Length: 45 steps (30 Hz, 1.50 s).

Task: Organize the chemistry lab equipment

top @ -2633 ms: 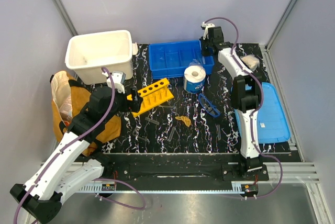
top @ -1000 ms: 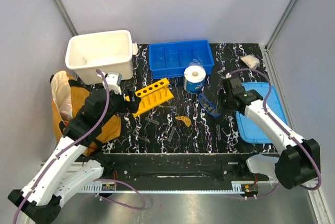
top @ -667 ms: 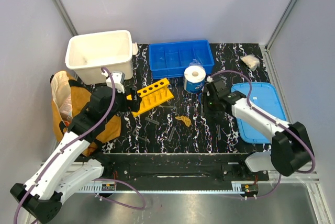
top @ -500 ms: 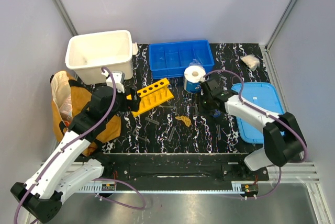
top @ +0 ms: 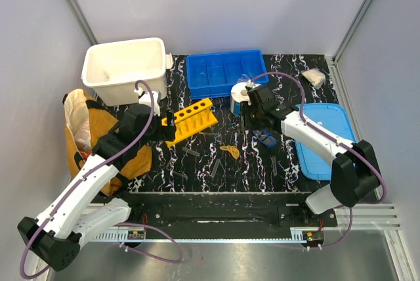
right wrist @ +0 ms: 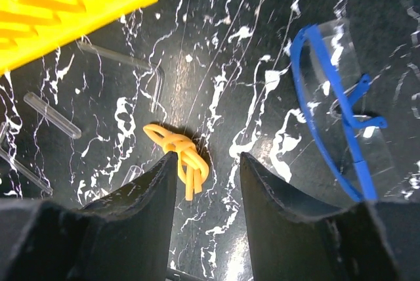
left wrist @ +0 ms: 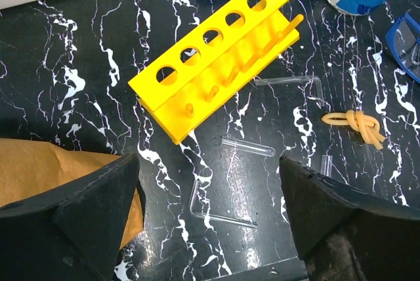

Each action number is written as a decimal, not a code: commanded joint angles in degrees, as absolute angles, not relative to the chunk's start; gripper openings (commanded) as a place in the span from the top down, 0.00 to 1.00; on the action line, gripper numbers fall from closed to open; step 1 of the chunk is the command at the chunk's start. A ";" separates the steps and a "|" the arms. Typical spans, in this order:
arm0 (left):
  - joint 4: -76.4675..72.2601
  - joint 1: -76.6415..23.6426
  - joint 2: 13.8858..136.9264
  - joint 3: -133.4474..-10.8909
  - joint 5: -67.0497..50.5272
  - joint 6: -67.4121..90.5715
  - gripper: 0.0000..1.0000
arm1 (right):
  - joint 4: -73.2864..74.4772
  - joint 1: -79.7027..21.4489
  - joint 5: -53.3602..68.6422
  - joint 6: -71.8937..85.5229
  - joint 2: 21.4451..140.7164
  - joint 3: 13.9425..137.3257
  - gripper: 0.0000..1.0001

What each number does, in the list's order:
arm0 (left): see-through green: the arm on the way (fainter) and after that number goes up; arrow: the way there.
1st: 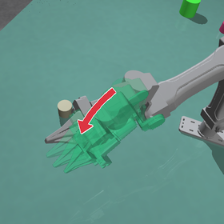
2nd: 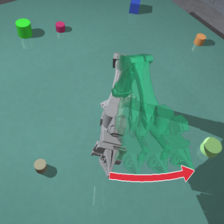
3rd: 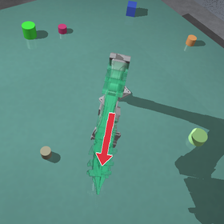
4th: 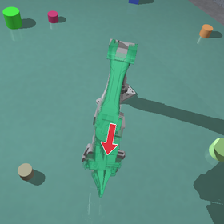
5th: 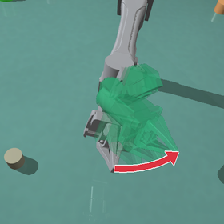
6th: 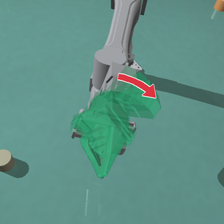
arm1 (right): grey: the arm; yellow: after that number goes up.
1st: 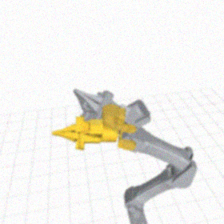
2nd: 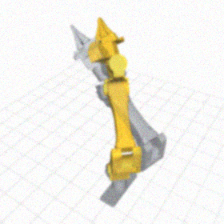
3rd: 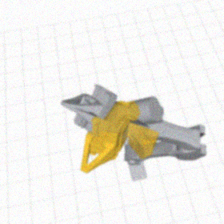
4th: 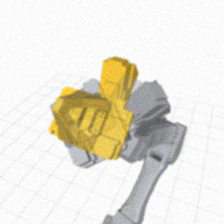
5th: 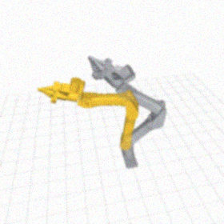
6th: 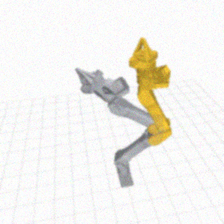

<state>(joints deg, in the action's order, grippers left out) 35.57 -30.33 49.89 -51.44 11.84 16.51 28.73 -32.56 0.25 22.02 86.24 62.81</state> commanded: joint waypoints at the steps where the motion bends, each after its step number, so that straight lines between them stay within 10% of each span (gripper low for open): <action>1: 39.46 -30.50 51.15 -57.48 9.85 18.72 0.09 | 29.18 -32.87 -7.11 18.99 83.06 67.23 0.51; 45: 37.35 -30.50 35.25 -47.20 13.54 21.71 0.12 | 23.82 -47.02 -15.47 32.17 111.97 77.25 0.67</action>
<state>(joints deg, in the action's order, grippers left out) 40.03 -30.33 35.99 -47.20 12.38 21.08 25.10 -46.28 -11.99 31.05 110.34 74.72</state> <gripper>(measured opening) 0.882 0.341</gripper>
